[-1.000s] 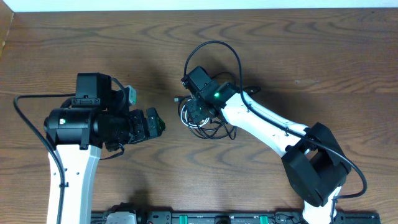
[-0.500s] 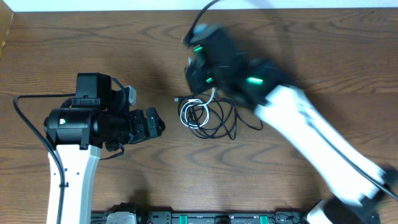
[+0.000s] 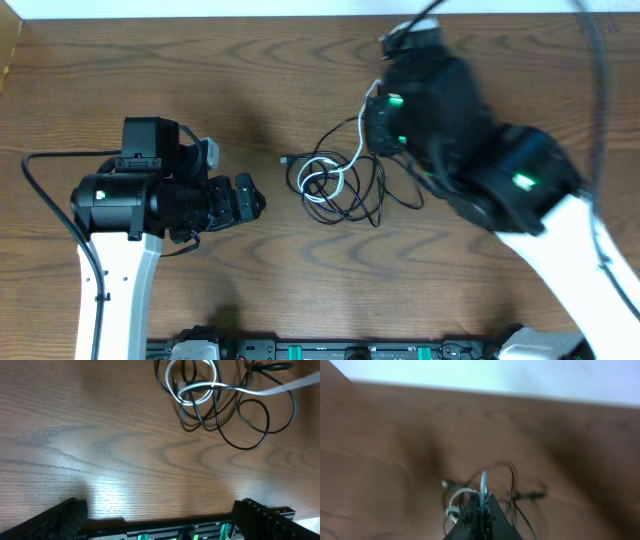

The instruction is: Untangle cables

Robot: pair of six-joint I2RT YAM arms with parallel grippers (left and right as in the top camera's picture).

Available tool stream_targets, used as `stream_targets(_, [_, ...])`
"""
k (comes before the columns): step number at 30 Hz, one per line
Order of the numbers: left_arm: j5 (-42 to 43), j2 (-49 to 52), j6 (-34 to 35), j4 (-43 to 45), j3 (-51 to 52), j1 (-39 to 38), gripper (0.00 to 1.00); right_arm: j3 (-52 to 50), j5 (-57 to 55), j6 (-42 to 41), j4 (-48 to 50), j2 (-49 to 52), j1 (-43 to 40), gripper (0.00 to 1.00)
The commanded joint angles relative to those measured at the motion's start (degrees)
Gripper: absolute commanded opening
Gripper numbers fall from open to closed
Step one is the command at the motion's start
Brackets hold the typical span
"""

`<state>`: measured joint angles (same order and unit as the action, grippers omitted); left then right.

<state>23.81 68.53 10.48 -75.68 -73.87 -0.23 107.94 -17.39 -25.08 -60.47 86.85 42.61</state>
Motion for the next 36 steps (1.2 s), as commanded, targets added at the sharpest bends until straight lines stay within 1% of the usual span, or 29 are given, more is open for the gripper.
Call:
stream_targets(1, [-0.3,0.2,-0.3,-0.2,-1.2,-0.2,0.98,-2.7,5.2,-3.2,-0.3,3.3,-0.2,0.02])
stream_targets(4, [-0.3,0.2,-0.3,-0.2,-1.2,-0.2,0.98,-3.1,12.1,-3.8,-3.3,7.2,-0.1,0.01])
stream_targets(7, [-0.3,0.2,-0.3,-0.2,-1.2,-0.2,0.98,-3.0,15.9,-5.0,-3.1,8.2,-0.1,0.01])
stream_targets(10, [-0.3,0.2,-0.3,-0.2,-1.2,-0.2,0.98,-1.2,21.1,-0.3,-1.9,6.7,-0.3,0.01])
stream_targets(18, [-0.3,0.2,-0.3,-0.2,-1.2,-0.2,0.98,13.6,17.7,8.2,0.4,-3.6,-4.1,0.01])
stream_targets(20, [-0.3,0.2,-0.3,-0.2,-1.2,-0.2,0.98,16.2,14.4,10.0,2.3,-7.0,-4.9,0.01])
stream_targets(22, [-0.3,0.2,-0.3,-0.2,-1.2,-0.2,0.98,16.9,9.0,10.0,3.9,-10.4,-5.4,0.01])
stream_targets(26, [-0.3,0.2,-0.3,-0.2,-1.2,-0.2,0.98,16.9,0.1,9.9,3.2,-15.5,-5.6,0.01])
stream_targets(32, [-0.3,0.2,-0.3,-0.2,-1.2,-0.2,0.98,16.5,3.0,6.2,-2.8,-16.2,-5.6,0.01])
stream_targets(36, [-0.3,0.2,-0.3,-0.2,-1.2,-0.2,0.98,15.0,12.2,6.2,-3.2,-13.2,-5.6,0.01])
